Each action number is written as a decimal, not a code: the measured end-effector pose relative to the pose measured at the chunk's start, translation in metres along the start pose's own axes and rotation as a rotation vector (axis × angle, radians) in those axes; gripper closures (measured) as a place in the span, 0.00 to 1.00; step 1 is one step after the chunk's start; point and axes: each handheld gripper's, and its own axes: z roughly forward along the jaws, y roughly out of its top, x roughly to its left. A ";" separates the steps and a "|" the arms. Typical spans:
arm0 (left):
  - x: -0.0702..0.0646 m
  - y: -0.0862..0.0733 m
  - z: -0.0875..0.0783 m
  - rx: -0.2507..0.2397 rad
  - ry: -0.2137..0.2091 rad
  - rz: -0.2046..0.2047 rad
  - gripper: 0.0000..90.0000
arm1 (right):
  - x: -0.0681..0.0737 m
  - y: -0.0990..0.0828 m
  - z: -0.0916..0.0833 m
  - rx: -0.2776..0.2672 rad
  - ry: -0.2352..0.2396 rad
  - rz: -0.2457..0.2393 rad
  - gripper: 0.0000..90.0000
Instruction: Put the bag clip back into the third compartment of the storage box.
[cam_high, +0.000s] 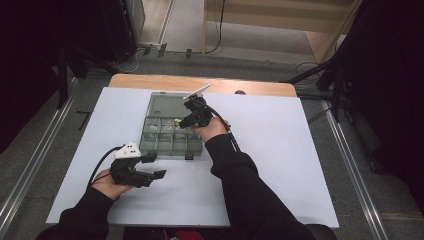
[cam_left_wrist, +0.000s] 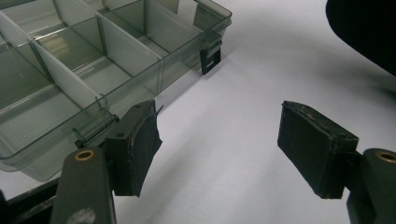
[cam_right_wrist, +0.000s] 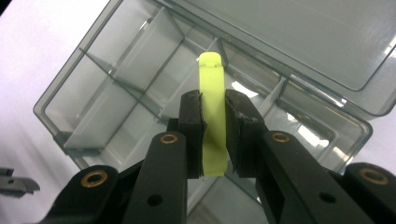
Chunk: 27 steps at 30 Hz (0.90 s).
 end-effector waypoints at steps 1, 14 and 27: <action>0.000 0.000 0.000 -0.001 -0.001 0.001 0.32 | 0.000 0.001 0.001 -0.003 -0.002 0.005 0.88; 0.000 0.000 0.000 -0.002 -0.003 0.001 0.32 | -0.002 0.005 0.012 0.003 -0.024 0.028 0.88; 0.001 0.001 -0.001 -0.005 0.000 -0.002 0.32 | 0.002 0.005 0.009 -0.012 0.011 0.017 0.72</action>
